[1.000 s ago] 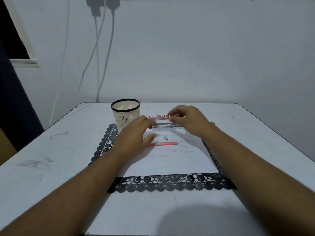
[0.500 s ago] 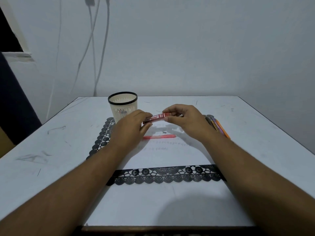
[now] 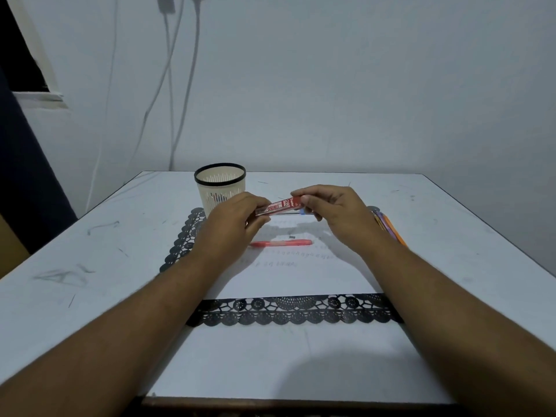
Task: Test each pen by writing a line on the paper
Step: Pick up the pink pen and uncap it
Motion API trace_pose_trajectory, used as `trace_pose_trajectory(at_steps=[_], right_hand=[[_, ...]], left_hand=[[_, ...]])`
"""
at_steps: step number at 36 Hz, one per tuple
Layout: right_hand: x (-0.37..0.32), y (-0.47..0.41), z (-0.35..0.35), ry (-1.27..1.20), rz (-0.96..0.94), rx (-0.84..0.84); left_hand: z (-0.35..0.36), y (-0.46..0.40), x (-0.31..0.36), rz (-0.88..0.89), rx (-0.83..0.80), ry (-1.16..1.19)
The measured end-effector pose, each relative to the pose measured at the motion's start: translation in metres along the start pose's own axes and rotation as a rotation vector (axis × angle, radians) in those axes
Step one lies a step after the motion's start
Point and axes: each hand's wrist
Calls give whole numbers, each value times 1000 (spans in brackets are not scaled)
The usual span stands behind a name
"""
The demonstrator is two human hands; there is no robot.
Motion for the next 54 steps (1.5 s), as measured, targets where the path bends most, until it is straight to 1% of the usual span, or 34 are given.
trace_pose_trajectory(at_steps=[4,8,10,16,21,24,26,28,33,38,41,47,54], right_hand=[[0,0,6,-140,107,91],[0,0,7,-268,258,128],[0,-2,7,-311,304,146],[-4,-1,7,-408,344,162],[-2,-1,7,-354,347,126],[-1,-1,10,-366,380,137],[-1,-2,10,-388,406,142],[-2,-2,11,-428,442,147],[-1,-1,18,-583,583,138],[-1,0,24,-671,687,108],[0,0,26,-704,701,117],[2,0,27,-776,718,105],[4,-1,30,-848,753,68]], left_hand=[[-3,0,1,-23,28,-39],[-5,0,2,-19,43,-69],[-6,-1,3,-9,47,-86],[-8,0,9,11,68,-117],[-9,1,9,23,94,-127],[-8,0,6,45,109,-109],[-9,-1,6,36,107,-64],[-12,-1,8,-9,108,14],[-20,-1,15,-139,156,302],[-21,-2,17,-261,84,620],[-22,-2,17,-277,70,699],[-21,-4,17,-254,56,678],[-25,-4,23,-118,101,487]])
Point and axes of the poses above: each hand's wrist, its own y-axis away from the middle knuckle, its own z-axis out of the palm, x = y × z, and after that the axes turned 10 degrees about -y, right-handed
